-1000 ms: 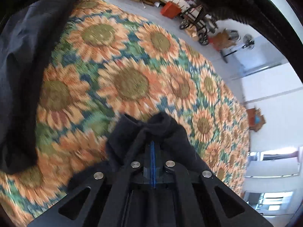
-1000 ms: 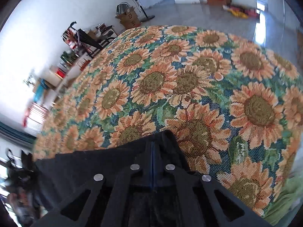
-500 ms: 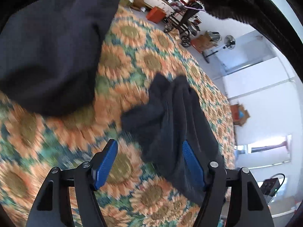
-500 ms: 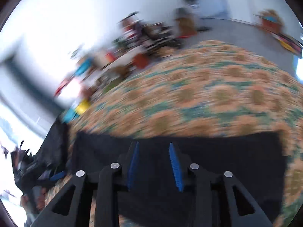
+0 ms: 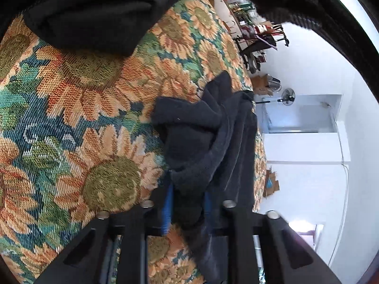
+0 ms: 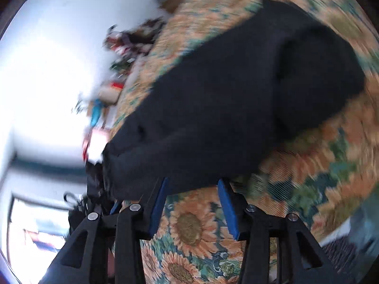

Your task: Fold clothes

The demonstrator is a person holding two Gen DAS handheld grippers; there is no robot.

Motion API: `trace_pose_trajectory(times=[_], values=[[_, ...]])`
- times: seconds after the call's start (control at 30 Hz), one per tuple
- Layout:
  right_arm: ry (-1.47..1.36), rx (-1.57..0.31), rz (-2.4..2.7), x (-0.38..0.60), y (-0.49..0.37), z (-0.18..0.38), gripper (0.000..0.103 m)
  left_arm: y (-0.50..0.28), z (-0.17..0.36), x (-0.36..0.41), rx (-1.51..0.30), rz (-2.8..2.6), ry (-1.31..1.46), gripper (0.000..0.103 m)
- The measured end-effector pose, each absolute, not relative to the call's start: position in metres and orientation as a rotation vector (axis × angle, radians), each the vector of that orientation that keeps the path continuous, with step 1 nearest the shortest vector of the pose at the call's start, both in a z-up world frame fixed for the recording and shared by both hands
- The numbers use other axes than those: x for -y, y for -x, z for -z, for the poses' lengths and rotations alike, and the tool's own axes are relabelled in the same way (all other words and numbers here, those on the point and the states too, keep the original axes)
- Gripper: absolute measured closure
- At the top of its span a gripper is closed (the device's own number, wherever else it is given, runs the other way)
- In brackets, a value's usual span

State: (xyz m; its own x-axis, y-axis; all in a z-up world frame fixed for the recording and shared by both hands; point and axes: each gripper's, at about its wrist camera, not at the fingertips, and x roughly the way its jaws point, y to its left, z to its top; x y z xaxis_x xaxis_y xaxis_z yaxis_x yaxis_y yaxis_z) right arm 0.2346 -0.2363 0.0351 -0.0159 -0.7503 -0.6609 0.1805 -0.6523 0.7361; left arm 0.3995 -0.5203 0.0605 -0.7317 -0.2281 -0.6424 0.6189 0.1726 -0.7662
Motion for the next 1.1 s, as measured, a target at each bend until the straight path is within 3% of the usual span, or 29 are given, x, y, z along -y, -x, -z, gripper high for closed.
trace_pose_trajectory(times=[0.13,0.2,0.23,0.4,0.8,0.87,0.9,0.93,1.03,1.1], values=[[-1.546,0.688,1.810,0.243,-0.228,-0.038,0.048,-0.396,-0.067,0.522,-1.722,1.649,-0.437,0.093],[-1.498,0.663,1.891,0.244,-0.225,-0.041,0.085,-0.397,-0.074,0.528,-1.665,1.677,-0.486,0.095],[-1.479,0.649,1.917,0.244,-0.224,-0.041,0.095,-0.399,-0.078,0.533,-1.643,1.690,-0.502,0.095],[-1.466,0.623,1.898,0.234,-0.223,-0.035,0.097,-0.414,-0.072,0.562,-1.704,1.693,-0.462,0.098],[-1.450,0.622,1.872,0.234,-0.213,-0.040,0.096,-0.387,-0.095,0.559,-1.321,1.792,-0.711,0.096],[-1.404,0.592,1.884,0.224,-0.209,-0.053,0.079,-0.388,-0.093,0.556,-1.311,1.786,-0.760,0.088],[-1.381,0.577,1.891,0.219,-0.207,-0.059,0.072,-0.398,-0.093,0.556,-1.390,1.765,-0.743,0.084],[-1.358,0.562,1.897,0.214,-0.205,-0.065,0.058,-0.406,-0.094,0.558,-1.468,1.748,-0.708,0.075],[-1.289,0.517,1.913,0.199,-0.198,-0.083,0.054,-0.442,-0.115,0.561,-1.600,1.748,-0.510,0.070],[-1.243,0.487,1.923,0.189,-0.194,-0.096,0.050,-0.452,-0.141,0.564,-1.504,1.745,-0.441,0.055]])
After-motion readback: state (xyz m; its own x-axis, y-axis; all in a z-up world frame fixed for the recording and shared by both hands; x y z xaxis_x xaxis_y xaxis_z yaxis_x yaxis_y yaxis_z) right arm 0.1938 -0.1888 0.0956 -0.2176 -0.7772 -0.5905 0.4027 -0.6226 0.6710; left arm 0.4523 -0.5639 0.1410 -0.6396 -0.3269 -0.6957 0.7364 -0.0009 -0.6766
